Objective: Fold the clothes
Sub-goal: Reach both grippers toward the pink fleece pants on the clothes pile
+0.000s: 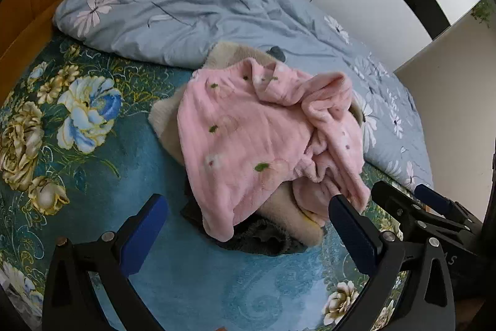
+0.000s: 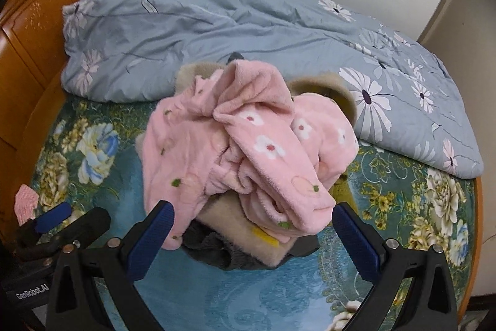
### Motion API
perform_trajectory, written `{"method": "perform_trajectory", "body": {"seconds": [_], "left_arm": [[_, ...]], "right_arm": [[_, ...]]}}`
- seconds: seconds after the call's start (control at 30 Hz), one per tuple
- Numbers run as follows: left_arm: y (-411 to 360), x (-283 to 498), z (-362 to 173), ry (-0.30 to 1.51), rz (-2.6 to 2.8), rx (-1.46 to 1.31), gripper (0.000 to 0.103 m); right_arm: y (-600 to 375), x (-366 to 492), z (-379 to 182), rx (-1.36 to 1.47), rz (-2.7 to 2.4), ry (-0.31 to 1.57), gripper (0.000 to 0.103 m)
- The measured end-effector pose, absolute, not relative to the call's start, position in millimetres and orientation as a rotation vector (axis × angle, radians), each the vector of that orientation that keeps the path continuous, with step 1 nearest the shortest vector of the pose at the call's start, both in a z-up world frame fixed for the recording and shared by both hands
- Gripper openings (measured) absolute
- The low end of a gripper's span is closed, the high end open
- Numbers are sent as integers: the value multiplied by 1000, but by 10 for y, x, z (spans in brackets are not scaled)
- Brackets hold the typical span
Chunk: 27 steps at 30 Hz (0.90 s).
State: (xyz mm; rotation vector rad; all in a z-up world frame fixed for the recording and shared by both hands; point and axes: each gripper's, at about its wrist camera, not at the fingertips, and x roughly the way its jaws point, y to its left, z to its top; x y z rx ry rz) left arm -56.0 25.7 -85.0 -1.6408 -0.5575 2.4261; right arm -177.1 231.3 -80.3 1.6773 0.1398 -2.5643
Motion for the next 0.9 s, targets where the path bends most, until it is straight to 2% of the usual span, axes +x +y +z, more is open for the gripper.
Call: {"method": "perform_trajectory", "body": {"seconds": [0.47,0.9], "left_arm": [[414,-788,-1133,-546,2384,-1719,103],[450,-949,-1335,-569,2334,-1763,103]], "right_arm": [[2395,-2038,-1114,1771,-2511,176,103],[2428,-2185,-1366,1815,-2500,112,103]]}}
